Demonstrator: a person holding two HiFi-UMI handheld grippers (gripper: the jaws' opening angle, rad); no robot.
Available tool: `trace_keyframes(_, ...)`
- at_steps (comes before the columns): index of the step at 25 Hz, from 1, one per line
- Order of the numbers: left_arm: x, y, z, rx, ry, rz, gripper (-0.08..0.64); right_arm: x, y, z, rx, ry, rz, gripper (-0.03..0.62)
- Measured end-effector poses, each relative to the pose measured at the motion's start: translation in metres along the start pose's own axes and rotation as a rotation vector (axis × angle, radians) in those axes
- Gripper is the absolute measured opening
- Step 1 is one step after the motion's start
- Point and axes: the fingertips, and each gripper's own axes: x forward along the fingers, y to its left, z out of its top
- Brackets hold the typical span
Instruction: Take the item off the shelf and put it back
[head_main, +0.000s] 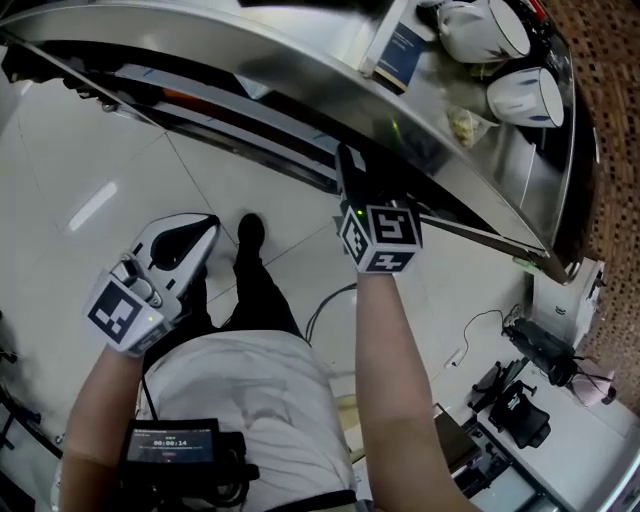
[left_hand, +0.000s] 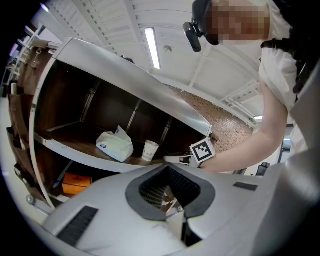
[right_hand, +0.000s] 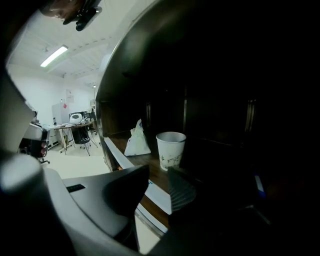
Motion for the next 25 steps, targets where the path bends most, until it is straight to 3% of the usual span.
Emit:
trace_keyframes(2,-0.001,-0.002,0.004,0.017,-0.001,-0.003,0.000,-0.007,-0.001,0.005,0.001,-0.028,-0.021,0.026)
trace_keyframes(3,-0.003,-0.004,0.006,0.027,-0.001,-0.003,0.000,-0.011,0.000,0.008,-0.004,-0.039,-0.022,0.002)
trace_keyframes(7,-0.020,-0.004,0.017,0.057,0.006,0.022,0.000,-0.027,0.022,0.016,-0.011,-0.052,0.028,0.002)
trace_keyframes(12,-0.044,0.006,0.040,0.085,-0.054,0.075,0.000,-0.050,0.057,0.036,0.033,-0.088,0.115,0.002)
trace_keyframes(19,-0.079,0.006,0.056,0.074,-0.067,0.114,0.000,-0.079,0.144,0.046,0.037,-0.089,0.292,0.002)
trace_keyframes(25,-0.098,0.004,0.063,0.134,-0.026,0.116,0.000,-0.094,0.198,0.065,0.073,-0.082,0.420,0.002)
